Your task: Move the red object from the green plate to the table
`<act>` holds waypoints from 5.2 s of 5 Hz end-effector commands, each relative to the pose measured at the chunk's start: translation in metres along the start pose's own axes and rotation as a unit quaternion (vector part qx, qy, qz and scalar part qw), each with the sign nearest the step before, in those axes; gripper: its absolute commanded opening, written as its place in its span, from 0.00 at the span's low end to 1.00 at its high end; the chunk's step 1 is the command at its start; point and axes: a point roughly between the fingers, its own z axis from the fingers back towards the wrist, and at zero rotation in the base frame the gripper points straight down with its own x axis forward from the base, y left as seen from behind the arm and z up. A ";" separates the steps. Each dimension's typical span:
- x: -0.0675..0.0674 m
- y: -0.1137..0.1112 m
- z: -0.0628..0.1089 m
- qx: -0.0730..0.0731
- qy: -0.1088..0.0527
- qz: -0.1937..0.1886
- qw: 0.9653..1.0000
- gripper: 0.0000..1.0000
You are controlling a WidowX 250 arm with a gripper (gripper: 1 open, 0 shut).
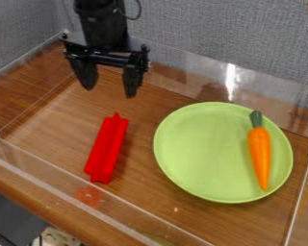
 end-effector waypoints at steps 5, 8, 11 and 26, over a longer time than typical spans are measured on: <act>0.000 -0.006 0.021 -0.001 -0.013 -0.069 0.998 1.00; 0.012 -0.001 0.017 -0.009 0.000 -0.122 0.993 1.00; -0.003 0.008 -0.009 0.000 0.030 -0.054 0.998 1.00; -0.035 0.015 -0.086 0.017 0.112 -0.050 0.992 0.00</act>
